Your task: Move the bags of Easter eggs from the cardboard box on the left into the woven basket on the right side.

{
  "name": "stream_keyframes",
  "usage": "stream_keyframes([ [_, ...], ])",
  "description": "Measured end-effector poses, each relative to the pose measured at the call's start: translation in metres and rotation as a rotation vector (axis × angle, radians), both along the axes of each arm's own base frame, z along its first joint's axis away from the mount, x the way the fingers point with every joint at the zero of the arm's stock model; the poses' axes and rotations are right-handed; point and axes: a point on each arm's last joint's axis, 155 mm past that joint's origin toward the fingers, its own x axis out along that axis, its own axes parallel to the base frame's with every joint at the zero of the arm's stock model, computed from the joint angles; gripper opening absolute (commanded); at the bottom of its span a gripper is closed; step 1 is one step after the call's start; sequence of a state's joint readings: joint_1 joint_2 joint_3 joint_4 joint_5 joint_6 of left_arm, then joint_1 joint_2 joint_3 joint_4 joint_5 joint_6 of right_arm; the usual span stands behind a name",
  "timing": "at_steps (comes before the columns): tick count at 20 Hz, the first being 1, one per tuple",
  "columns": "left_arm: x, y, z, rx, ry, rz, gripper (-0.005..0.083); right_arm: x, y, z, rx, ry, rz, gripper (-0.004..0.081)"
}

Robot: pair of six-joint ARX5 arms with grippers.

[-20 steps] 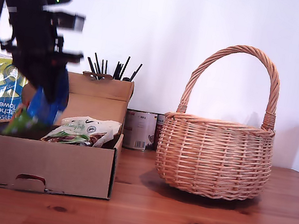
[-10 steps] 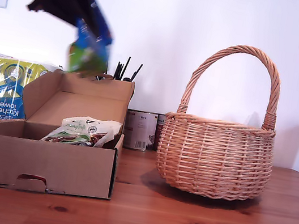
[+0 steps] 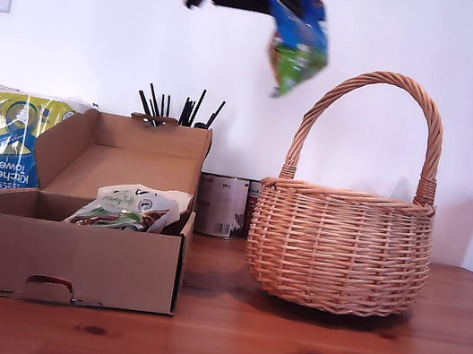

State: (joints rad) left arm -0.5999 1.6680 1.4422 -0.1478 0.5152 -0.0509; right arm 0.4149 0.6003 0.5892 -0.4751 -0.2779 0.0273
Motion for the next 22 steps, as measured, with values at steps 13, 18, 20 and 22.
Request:
stream_keyframes([
  [13, 0.036, -0.070, -0.105, -0.001, 0.021, 0.004, -0.0024, 0.001, 0.000, -0.001, -0.002, 0.005, 0.000, -0.0013],
  [18, 0.041, -0.065, -0.135, 0.072, 0.068, 0.061, -0.0021, 0.001, 0.000, -0.001, -0.002, 0.005, -0.001, -0.0013],
  [20, 0.042, -0.064, -0.135, 0.072, 0.065, 0.066, 0.0108, 0.001, 0.000, -0.001, -0.002, 0.005, 0.000, -0.0013],
  [22, 0.043, -0.064, -0.135, 0.073, 0.064, 0.069, 0.0215, 0.001, 0.000, -0.001, -0.002, 0.005, 0.000, -0.0013],
])
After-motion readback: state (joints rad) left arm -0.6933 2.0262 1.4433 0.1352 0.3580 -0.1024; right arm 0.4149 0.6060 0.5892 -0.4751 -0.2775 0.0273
